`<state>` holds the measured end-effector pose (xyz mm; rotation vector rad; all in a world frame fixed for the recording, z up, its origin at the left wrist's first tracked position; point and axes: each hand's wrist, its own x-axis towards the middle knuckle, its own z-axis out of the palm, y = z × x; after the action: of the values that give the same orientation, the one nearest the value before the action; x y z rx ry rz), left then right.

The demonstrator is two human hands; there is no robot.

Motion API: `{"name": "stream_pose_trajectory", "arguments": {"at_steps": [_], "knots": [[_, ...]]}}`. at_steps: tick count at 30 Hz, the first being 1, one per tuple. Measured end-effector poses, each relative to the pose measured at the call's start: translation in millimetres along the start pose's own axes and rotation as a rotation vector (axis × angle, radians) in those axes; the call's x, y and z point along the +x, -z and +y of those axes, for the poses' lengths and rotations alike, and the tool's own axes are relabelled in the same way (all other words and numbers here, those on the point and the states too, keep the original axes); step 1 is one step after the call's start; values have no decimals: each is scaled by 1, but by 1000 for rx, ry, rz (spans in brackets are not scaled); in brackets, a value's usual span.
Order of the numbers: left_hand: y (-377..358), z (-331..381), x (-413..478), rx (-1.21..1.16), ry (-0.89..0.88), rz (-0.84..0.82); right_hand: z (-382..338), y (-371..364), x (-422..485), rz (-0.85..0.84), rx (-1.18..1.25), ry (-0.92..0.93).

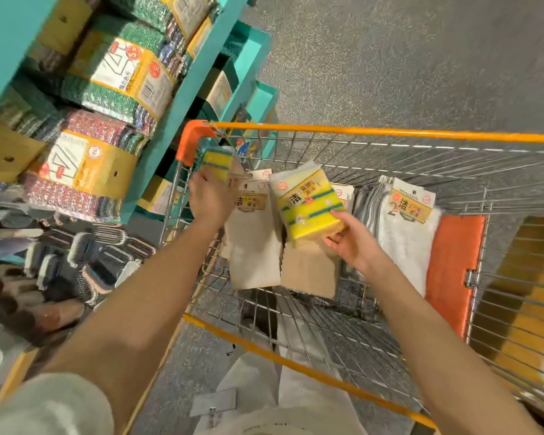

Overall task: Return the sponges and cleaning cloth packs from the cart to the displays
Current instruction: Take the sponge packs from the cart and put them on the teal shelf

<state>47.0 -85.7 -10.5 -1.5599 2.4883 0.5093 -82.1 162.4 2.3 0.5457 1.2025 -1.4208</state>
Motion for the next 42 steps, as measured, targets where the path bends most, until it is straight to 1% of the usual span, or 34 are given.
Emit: {"name": "stream_pose_trajectory", "arguments": {"at_steps": [1, 2, 3, 5, 7, 9, 11, 12, 14, 15, 17, 20, 23, 25, 27, 29, 31, 34, 36, 37, 39, 42], "knots": [[0, -2, 2, 0, 39, -35, -1, 5, -2, -3, 8, 4], [-1, -2, 2, 55, 35, -45, -1, 12, -2, -13, 17, 2], [-5, -2, 3, 115, 23, -45, 0, 18, -2, -32, 30, -4], [-11, 0, 0, 153, 24, -3, 2, 25, -6, -90, 43, -22], [-16, 2, -5, 110, 39, 44, 6, 31, -7, -153, 46, -51], [-21, 0, -11, 17, 57, 36, 10, 35, -8, -191, 49, -59], [-19, -2, -10, -108, 133, -25, 11, 36, -10, -204, 46, -59], [-20, -6, -9, -145, 175, -63, 11, 35, -10, -212, 43, -53], [-13, -13, -9, -182, 206, -145, 8, 31, -15, -224, 21, -34], [-11, -16, -7, -223, 193, -168, 6, 27, -17, -219, 15, -32], [3, -17, -13, -385, 138, -175, 3, 21, -23, -208, 21, -28], [33, -12, -29, -616, 34, -102, -3, 10, -35, -240, 3, 2], [66, -12, -53, -715, -100, -66, -11, -6, -54, -315, -40, 26], [88, -11, -67, -738, -94, -108, -17, -18, -67, -341, -61, 47], [115, -14, -86, -753, -90, -99, -18, -29, -85, -356, -74, 87], [136, -17, -102, -717, -85, -56, -20, -38, -102, -365, -86, 127], [157, -23, -122, -695, -125, -30, -18, -46, -122, -371, -73, 162], [190, -33, -156, -776, -249, 15, -16, -56, -150, -368, -74, 191], [211, -36, -178, -815, -307, 83, -16, -63, -164, -408, -82, 211], [221, -36, -189, -822, -348, 146, -18, -65, -168, -429, -80, 218], [246, -36, -212, -777, -419, 321, -20, -74, -180, -461, -70, 236], [279, -35, -236, -623, -465, 549, -24, -89, -195, -480, -37, 257]]}}
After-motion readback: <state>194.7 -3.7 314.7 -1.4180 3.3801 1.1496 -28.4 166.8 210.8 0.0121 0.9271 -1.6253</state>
